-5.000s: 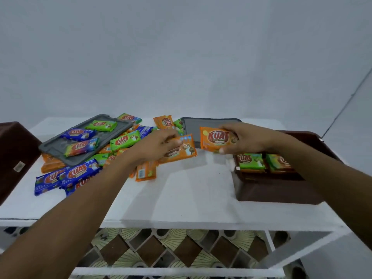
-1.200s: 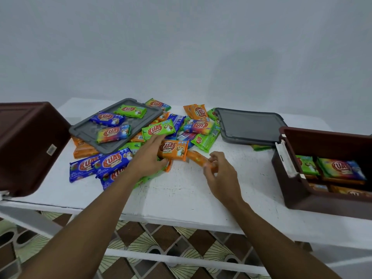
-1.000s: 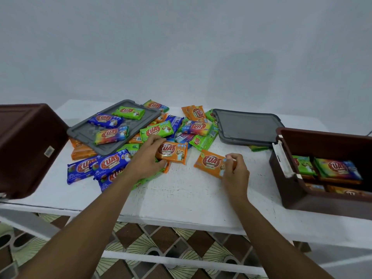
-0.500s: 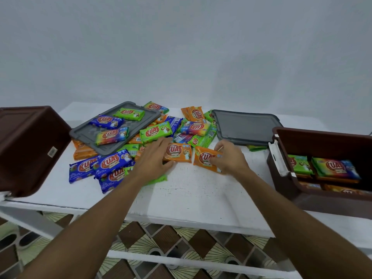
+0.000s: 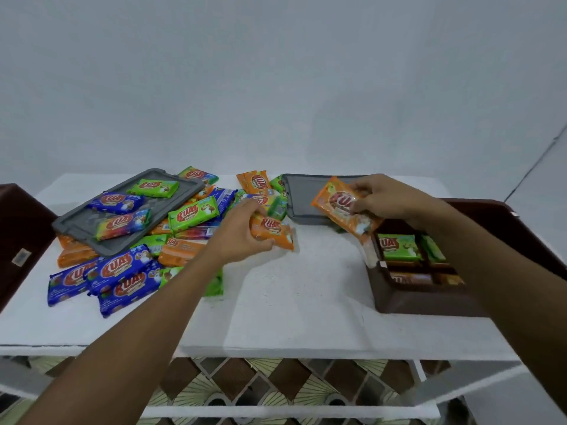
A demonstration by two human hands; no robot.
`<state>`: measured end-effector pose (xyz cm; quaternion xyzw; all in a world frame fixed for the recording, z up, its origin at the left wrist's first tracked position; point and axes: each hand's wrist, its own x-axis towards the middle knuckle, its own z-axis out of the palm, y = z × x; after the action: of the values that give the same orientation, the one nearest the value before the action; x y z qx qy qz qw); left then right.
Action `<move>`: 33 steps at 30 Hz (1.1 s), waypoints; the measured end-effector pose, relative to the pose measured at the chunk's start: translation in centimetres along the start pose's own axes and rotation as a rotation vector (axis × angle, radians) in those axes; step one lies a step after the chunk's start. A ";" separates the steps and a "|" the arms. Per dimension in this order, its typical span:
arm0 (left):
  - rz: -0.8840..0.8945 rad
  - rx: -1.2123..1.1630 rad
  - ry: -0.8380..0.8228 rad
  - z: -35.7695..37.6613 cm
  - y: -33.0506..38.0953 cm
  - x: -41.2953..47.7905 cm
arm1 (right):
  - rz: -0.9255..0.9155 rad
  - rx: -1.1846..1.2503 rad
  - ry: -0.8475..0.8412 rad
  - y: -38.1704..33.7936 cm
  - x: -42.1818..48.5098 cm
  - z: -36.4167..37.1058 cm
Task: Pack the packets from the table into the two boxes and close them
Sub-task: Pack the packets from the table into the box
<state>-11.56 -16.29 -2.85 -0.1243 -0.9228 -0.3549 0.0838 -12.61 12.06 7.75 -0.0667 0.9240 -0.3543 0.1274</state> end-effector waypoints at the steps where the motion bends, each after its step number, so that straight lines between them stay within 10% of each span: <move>1: 0.010 -0.031 0.007 0.4 0.8 0.4 | 0.018 0.092 -0.018 0.8 -0.4 -1.0; 7: -0.018 -0.331 0.063 2.0 4.9 3.0 | 0.043 0.253 -0.020 5.6 -2.7 -6.1; 17: 0.157 -0.251 -0.021 6.2 15.5 7.3 | -0.057 -0.675 -0.050 16.0 -2.0 -11.1; 33: 0.418 0.913 -0.521 15.6 21.3 9.6 | -0.237 -1.066 -0.171 21.4 -0.8 -11.0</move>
<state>-15.62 11.20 1.52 -0.3392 -0.9286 0.1466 -0.0331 -15.66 35.14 1.40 -0.2540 0.9480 0.1575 0.1098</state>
